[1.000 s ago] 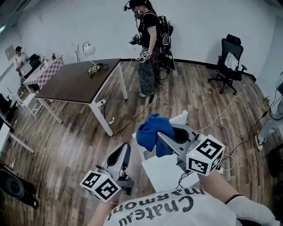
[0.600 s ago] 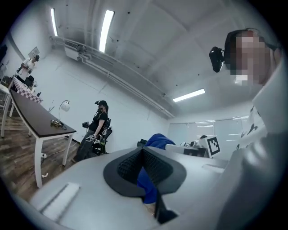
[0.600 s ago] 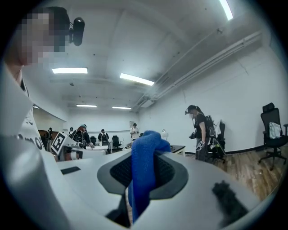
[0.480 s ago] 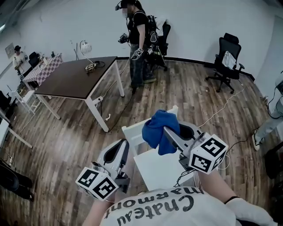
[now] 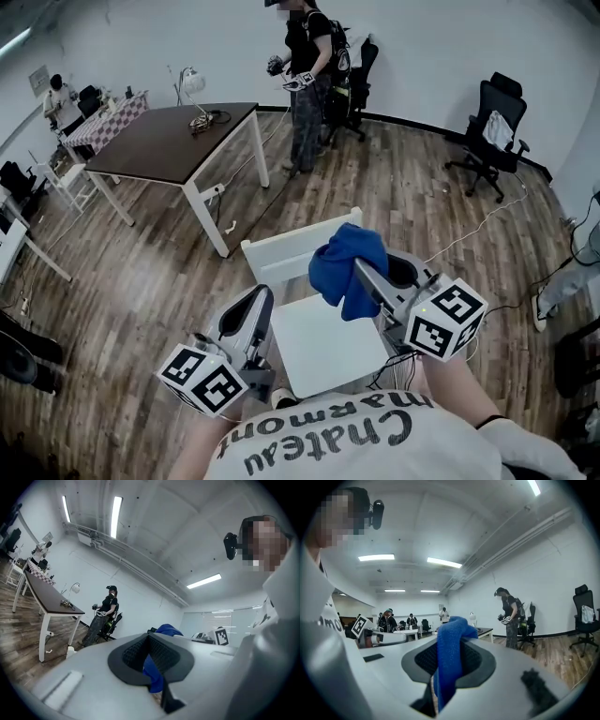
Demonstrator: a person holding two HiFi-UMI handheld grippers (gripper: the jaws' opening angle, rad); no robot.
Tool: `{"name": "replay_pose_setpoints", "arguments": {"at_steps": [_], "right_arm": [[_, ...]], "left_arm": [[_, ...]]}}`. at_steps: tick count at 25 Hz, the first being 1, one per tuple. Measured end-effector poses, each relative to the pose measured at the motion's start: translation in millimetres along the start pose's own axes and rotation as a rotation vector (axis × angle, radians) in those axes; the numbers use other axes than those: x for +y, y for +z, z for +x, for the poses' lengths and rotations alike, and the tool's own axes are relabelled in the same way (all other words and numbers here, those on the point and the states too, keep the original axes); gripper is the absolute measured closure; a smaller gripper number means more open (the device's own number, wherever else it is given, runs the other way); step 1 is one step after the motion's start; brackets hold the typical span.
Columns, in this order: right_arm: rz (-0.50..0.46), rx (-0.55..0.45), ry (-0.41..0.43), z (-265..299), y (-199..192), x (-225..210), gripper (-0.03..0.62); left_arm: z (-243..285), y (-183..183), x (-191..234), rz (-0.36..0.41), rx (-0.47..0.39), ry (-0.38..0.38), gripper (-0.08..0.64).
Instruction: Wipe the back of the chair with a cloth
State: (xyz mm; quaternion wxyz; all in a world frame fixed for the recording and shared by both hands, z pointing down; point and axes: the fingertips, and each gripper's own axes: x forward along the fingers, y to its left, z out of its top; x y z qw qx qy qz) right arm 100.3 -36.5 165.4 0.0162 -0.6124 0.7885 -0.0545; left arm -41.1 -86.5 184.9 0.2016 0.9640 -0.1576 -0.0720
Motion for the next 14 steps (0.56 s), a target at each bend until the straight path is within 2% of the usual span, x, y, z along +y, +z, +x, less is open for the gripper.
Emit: {"name": "replay_pose_setpoints", "arguments": {"at_steps": [14], "right_arm": [[0.000, 0.027, 0.009, -45, -17, -20, 0.511]], "left_arm": [[-5, -27, -39, 0.004, -0.030, 0.066, 0.552]]}}
